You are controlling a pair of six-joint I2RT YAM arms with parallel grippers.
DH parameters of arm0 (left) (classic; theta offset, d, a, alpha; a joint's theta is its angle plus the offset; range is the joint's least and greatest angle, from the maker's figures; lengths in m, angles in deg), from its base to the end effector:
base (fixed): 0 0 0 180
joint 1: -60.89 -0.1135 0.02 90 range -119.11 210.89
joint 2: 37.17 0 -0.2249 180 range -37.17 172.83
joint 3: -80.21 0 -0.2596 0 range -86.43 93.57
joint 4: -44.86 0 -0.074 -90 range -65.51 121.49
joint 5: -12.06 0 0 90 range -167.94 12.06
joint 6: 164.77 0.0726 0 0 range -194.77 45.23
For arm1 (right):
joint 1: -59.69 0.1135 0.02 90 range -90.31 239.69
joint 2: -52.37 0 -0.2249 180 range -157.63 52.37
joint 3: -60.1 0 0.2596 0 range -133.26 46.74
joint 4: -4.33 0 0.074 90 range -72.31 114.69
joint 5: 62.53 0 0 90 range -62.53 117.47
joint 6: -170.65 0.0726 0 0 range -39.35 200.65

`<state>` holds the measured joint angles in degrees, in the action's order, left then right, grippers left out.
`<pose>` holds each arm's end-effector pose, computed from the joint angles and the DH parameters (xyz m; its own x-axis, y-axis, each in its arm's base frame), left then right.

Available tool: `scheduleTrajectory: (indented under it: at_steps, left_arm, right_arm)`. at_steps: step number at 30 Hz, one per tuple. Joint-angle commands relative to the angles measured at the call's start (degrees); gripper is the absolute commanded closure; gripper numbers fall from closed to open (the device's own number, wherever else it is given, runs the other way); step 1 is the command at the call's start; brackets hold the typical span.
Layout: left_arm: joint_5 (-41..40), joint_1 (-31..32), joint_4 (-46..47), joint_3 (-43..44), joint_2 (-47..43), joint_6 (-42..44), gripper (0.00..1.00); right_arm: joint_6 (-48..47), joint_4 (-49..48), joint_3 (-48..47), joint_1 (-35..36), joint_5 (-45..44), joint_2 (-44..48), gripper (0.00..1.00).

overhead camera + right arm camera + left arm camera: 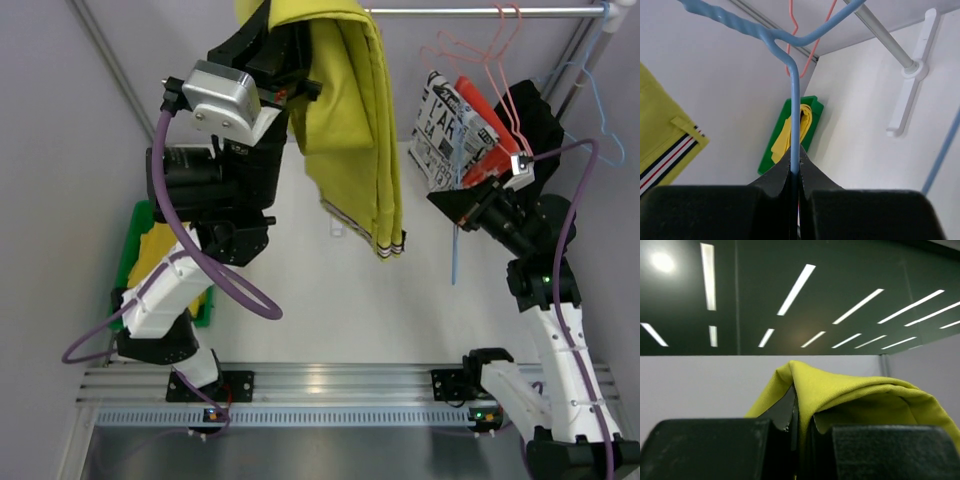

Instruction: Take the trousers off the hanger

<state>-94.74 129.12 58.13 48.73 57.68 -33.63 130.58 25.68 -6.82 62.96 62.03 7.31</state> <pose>0.1118 -0.2235 0.6788 0.8143 -0.3407 -0.4699 0.4134 0.9087 0.0574 0.2331 0.0546 0.3705 -0.4636 0.6048 -0.6476 -0.4016 0.5080 0.7620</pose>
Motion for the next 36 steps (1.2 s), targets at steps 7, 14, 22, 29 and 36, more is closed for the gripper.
scheduleTrajectory:
  at_steps: [7, 14, 22, 29, 36]
  left_arm:
    - [-9.6, -21.3, 13.1, -1.1, -10.4, 13.9, 1.0]
    - [-12.3, -42.6, 10.0, -29.4, -30.4, 6.8, 1.0]
    - [-12.3, -53.0, 11.2, -55.6, -49.4, 15.3, 1.0]
    - [-14.1, -60.1, 12.7, -75.9, -62.1, 17.1, 1.0]
    - [-15.3, -63.1, 11.7, -82.2, -65.7, 13.7, 1.0]
  right_arm:
    - [-2.9, -0.1, -3.5, 0.6, 1.6, -0.2, 1.0]
    - [-2.6, -1.6, -3.8, 0.6, 2.1, -2.3, 1.0]
    - [-1.9, -2.8, -3.9, 2.0, 1.8, -4.4, 1.0]
    - [-2.9, -1.5, -5.0, 2.8, 1.8, -5.5, 1.0]
    - [-4.0, 0.1, -5.9, 3.5, 1.5, -6.4, 1.0]
